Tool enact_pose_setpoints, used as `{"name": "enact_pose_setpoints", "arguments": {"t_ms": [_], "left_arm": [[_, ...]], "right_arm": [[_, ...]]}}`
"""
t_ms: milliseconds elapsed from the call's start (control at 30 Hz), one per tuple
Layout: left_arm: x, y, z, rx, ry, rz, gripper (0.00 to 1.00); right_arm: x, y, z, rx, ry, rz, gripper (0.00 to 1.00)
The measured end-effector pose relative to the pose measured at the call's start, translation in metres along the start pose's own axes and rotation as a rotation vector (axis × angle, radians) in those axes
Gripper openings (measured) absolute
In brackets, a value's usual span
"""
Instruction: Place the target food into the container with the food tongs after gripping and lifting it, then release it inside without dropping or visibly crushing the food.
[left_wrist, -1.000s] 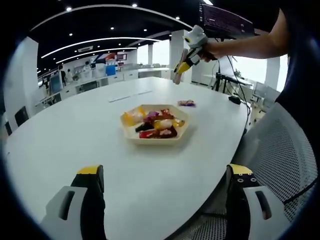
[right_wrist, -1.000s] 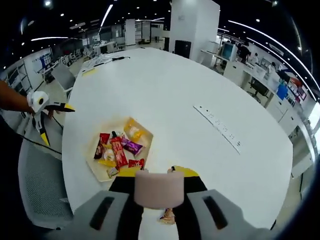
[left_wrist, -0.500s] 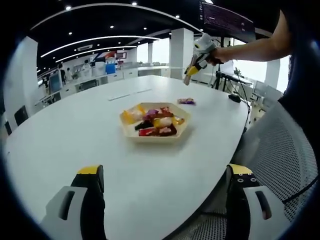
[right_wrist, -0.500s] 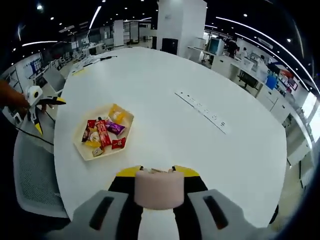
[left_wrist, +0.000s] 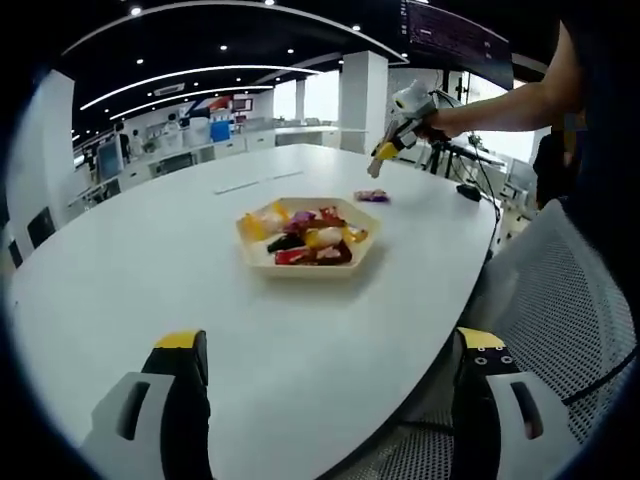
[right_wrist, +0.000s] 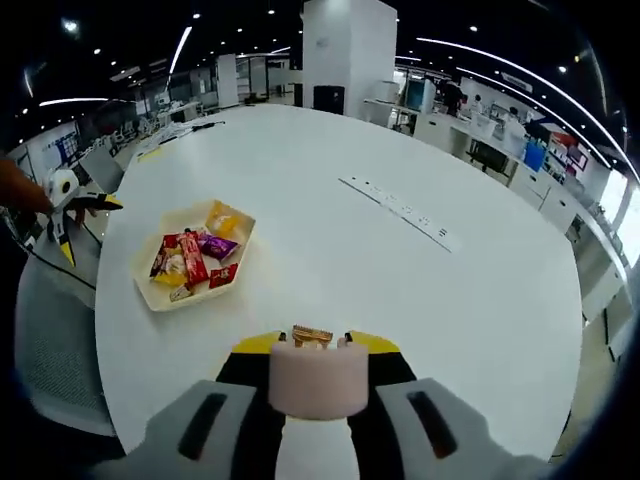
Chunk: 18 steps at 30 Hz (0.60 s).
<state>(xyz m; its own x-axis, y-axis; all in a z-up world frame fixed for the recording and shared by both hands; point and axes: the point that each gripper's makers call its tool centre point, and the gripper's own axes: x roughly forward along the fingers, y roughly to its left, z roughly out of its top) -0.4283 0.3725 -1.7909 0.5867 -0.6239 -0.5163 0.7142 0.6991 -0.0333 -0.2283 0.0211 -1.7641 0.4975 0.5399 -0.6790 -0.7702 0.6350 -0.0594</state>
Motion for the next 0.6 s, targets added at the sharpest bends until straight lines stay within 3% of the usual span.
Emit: {"name": "enact_pose_setpoints", "arguments": {"t_ms": [600], "left_arm": [[0.002,-0.002,-0.007,-0.002,0.031,-0.017,0.99]], "right_arm": [[0.029,0.008,-0.026,0.069,0.051,0.021,0.22]]}}
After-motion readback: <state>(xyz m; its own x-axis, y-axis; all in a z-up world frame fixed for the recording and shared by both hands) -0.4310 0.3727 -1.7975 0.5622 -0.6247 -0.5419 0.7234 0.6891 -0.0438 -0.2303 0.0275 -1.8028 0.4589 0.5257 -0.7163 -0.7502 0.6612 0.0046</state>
